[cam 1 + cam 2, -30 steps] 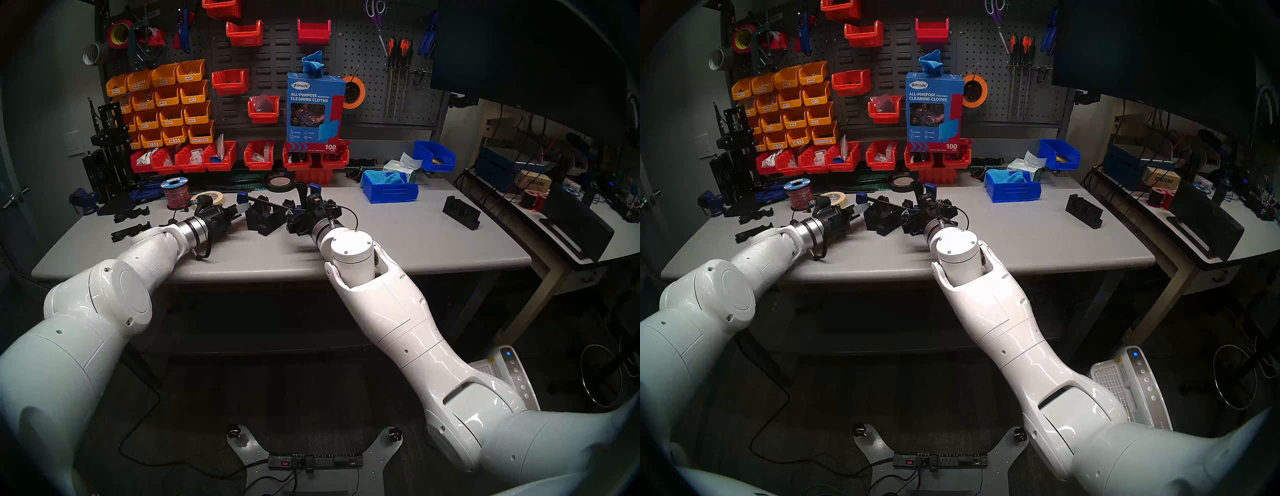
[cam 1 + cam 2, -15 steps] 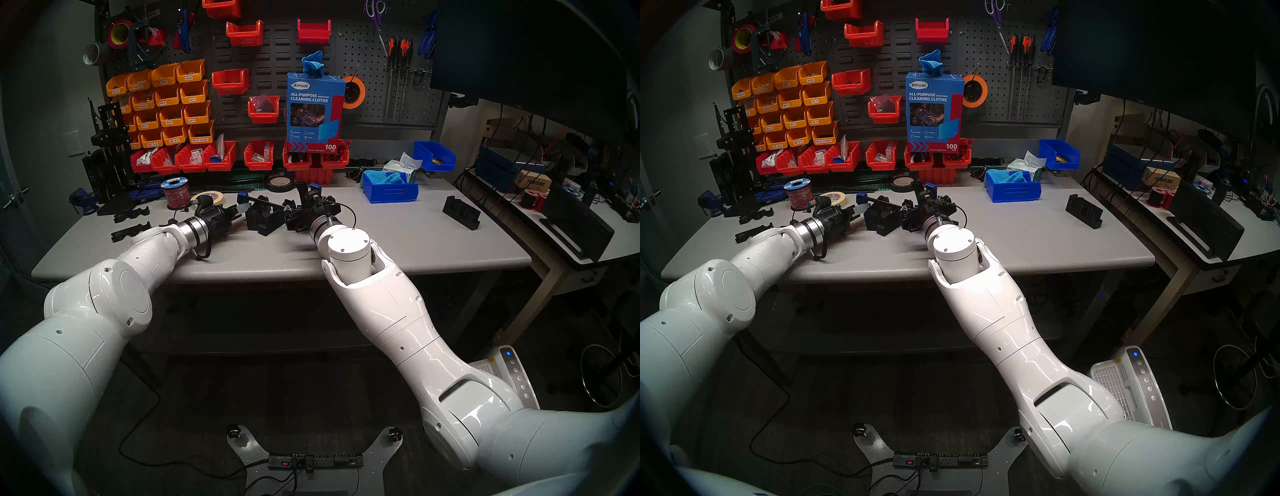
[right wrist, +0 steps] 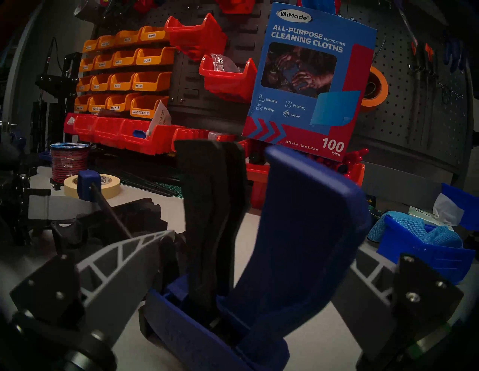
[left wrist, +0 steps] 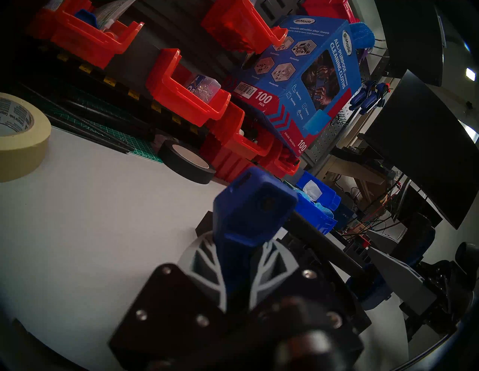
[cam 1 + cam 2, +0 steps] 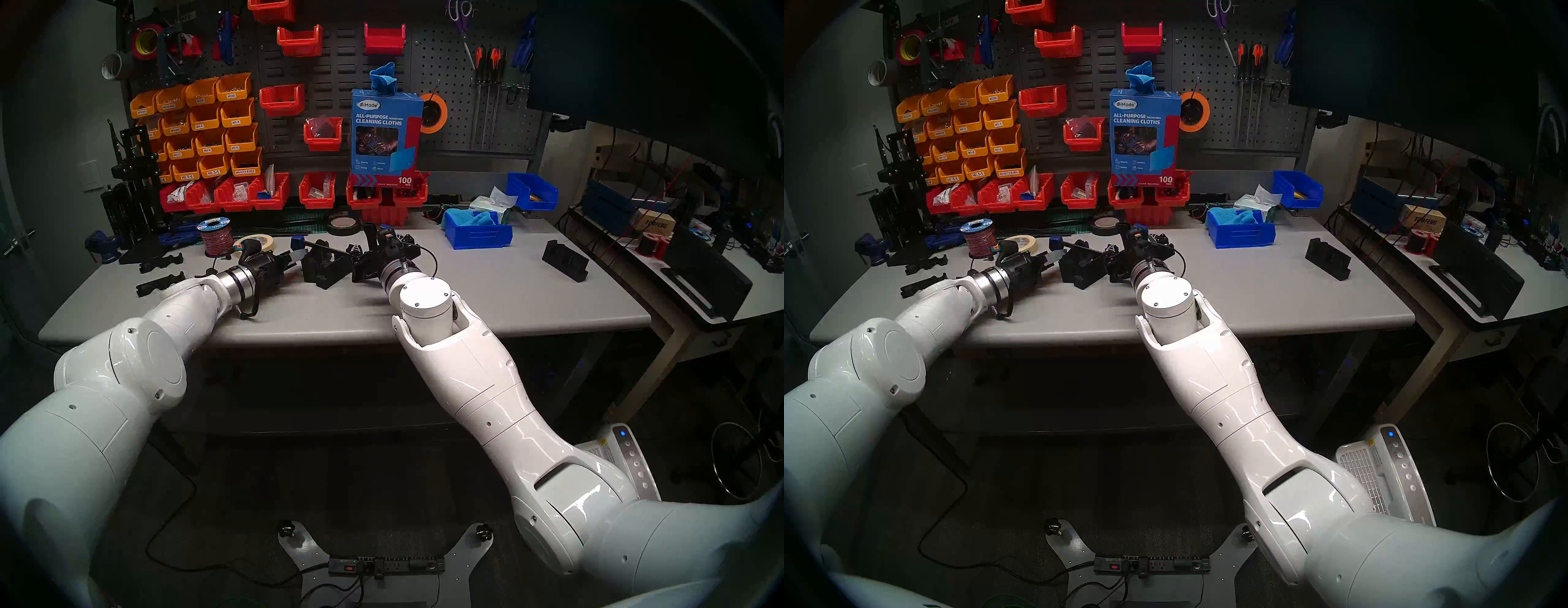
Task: Clamp the two 3D printed pieces together with the clamp
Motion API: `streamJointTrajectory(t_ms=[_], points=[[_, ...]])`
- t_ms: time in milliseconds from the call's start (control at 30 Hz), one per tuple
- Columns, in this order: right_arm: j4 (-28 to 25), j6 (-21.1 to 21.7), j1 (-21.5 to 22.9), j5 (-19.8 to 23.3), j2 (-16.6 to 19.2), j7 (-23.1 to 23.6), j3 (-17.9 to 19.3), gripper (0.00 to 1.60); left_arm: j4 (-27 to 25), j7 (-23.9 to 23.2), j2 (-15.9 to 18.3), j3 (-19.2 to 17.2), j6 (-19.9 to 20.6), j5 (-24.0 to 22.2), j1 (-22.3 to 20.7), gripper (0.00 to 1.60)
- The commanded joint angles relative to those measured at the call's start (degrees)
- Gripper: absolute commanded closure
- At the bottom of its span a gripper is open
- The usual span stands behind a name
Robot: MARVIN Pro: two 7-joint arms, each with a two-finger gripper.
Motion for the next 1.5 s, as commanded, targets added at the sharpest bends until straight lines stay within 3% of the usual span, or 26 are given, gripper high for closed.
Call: streamJointTrajectory(t_ms=[0, 267, 367, 467, 700, 733, 867, 900, 1467], points=[[-1.3, -1.5, 2.1, -0.5, -1.3, -0.9, 0.0, 0.06, -0.2, -1.4, -0.1, -0.4, -0.1, -0.5, -0.8, 1.6], [-0.7, -1.7, 2.1, -0.6, -1.7, -1.3, 0.0, 0.23, -0.2, -1.5, 0.0, -0.4, 0.0, -0.5, -0.8, 1.6], [-0.4, -1.9, 2.1, -0.7, -1.9, -1.4, 0.0, 0.62, -0.2, -1.5, 0.0, -0.5, 0.0, -0.4, -0.8, 1.6], [-0.2, -2.0, 2.1, -0.7, -2.1, -1.5, 0.0, 0.84, -0.2, -1.5, 0.1, -0.5, 0.0, -0.3, -0.8, 1.6], [0.2, -2.3, 2.1, -0.7, -2.4, -1.8, 0.1, 1.12, -0.2, -1.3, 0.1, -0.5, 0.0, -0.2, -0.8, 1.6], [0.2, -2.4, 2.1, -0.7, -2.4, -1.8, 0.1, 1.24, -0.2, -1.3, 0.1, -0.5, 0.0, -0.2, -0.8, 1.6], [0.4, -2.5, 2.1, -0.7, -2.5, -1.8, 0.1, 1.42, -0.2, -1.1, 0.1, -0.6, 0.0, -0.2, -0.9, 1.6], [0.5, -2.6, 2.2, -0.7, -2.6, -1.9, 0.2, 1.57, -0.2, -0.9, 0.1, -0.6, 0.0, -0.2, -0.9, 1.6], [1.6, -3.6, 2.2, -0.7, -2.9, -1.9, 0.5, 1.6, -0.2, -0.6, 0.1, -0.7, 0.0, 0.0, -0.8, 1.6]])
